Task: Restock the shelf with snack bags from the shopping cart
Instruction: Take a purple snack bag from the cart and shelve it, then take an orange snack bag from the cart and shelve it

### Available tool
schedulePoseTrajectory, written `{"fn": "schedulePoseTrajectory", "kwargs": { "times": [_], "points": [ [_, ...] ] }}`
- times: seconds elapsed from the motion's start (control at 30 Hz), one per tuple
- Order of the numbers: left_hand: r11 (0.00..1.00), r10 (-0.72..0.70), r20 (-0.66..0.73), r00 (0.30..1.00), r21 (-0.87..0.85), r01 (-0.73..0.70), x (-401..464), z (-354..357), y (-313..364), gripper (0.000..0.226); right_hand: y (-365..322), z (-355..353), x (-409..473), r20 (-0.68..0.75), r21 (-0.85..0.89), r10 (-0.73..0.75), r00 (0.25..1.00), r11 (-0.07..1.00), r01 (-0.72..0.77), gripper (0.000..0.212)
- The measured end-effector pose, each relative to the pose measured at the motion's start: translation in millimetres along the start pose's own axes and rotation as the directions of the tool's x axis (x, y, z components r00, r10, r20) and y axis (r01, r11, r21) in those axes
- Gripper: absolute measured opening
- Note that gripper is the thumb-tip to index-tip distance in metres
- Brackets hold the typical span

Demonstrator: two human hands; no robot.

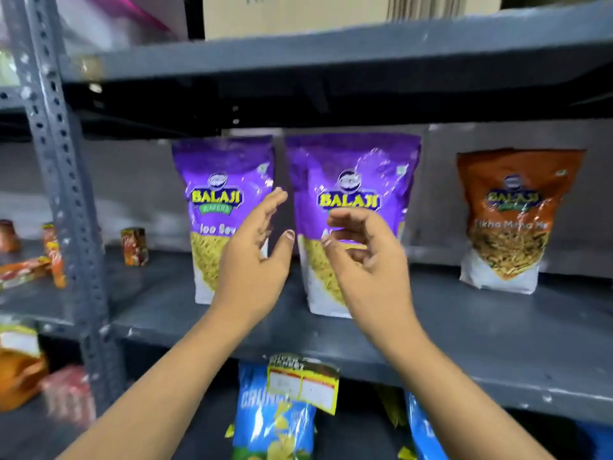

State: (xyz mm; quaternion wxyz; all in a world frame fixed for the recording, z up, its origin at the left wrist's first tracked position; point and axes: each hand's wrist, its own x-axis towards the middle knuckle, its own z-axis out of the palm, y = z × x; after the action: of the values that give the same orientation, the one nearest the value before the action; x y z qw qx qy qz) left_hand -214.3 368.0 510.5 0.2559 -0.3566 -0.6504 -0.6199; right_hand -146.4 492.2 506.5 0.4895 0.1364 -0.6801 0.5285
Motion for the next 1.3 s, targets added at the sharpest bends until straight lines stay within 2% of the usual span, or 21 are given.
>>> {"fn": "schedulePoseTrajectory", "kwargs": {
  "times": [0.13,0.3,0.37,0.47,0.57,0.7,0.77,0.83,0.9,0.97,1.03,1.1,1.17,1.2,1.3],
  "points": [
    [0.992,-0.124,-0.074,0.990,-0.023,0.122,-68.8,-43.1,-31.5,0.040,22.3,51.2,-59.8,0.203,0.051,0.061,0.977,0.996,-0.073,0.024],
    [0.911,-0.320,-0.175,0.931,0.213,0.353,-159.8,-115.7,-78.3,0.042,55.3,118.0,-138.4,0.513,0.024,0.190,0.837,0.972,-0.235,0.023],
    [0.828,-0.448,-0.237,0.862,0.253,0.500,-201.3,-148.4,-99.3,0.044,66.4,146.2,-172.1,0.621,-0.029,0.218,0.753,0.966,-0.256,0.027],
    [0.720,-0.594,-0.331,0.733,0.188,0.668,-260.9,-191.8,-122.9,0.041,77.3,180.2,-220.6,0.736,-0.087,0.259,0.625,0.952,-0.293,0.028],
    [0.525,-0.714,-0.390,0.581,0.251,0.813,-329.0,-241.1,-137.0,0.037,85.5,217.7,-278.3,0.858,-0.155,0.294,0.422,0.930,-0.333,0.029],
    [0.121,-0.805,-0.525,0.276,0.311,0.943,-431.4,-301.8,-138.0,0.036,101.4,254.0,-364.2,0.943,-0.282,0.323,0.084,0.906,-0.314,0.031],
    [-0.094,-0.818,-0.555,0.149,0.385,0.918,-483.1,-330.4,-133.4,0.043,104.9,266.0,-407.2,0.936,-0.353,0.334,-0.115,0.893,-0.280,0.031],
    [-0.253,-0.839,-0.544,0.025,0.430,0.867,-532.1,-351.6,-128.7,0.047,104.1,274.0,-445.0,0.886,-0.424,0.344,-0.311,0.872,-0.243,0.033],
    [-0.407,-0.819,-0.560,-0.122,0.418,0.812,-569.4,-363.0,-123.9,0.041,104.1,282.8,-485.7,0.824,-0.455,0.337,-0.456,0.872,-0.178,0.030],
    [-0.492,-0.773,-0.599,-0.208,0.360,0.793,-587.9,-365.4,-118.7,0.038,102.6,287.7,-524.4,0.760,-0.448,0.311,-0.571,0.887,-0.114,0.033],
    [-0.522,-0.741,-0.621,-0.256,0.293,0.801,-601.6,-367.4,-120.7,0.041,101.0,292.5,-560.9,0.699,-0.409,0.287,-0.655,0.912,-0.037,0.038],
    [-0.518,-0.715,-0.656,-0.241,0.266,0.813,-614.5,-370.1,-127.2,0.036,102.2,296.2,-590.0,0.643,-0.376,0.292,-0.708,0.926,0.040,0.039],
    [-0.489,-0.661,-0.717,-0.222,0.186,0.852,-622.7,-369.5,-134.7,0.039,104.8,299.8,-608.5,0.623,-0.339,0.292,-0.726,0.937,0.086,0.041],
    [-0.464,-0.620,-0.749,-0.234,0.110,0.879,-623.9,-368.5,-138.4,0.049,108.3,302.1,-617.6,0.622,-0.326,0.292,-0.726,0.940,0.098,0.042],
    [-0.322,-0.528,-0.787,-0.319,-0.162,0.933,-631.7,-364.8,-152.2,0.076,121.0,305.9,-634.5,0.627,-0.345,0.306,-0.716,0.934,0.098,0.052]
  ]
}}
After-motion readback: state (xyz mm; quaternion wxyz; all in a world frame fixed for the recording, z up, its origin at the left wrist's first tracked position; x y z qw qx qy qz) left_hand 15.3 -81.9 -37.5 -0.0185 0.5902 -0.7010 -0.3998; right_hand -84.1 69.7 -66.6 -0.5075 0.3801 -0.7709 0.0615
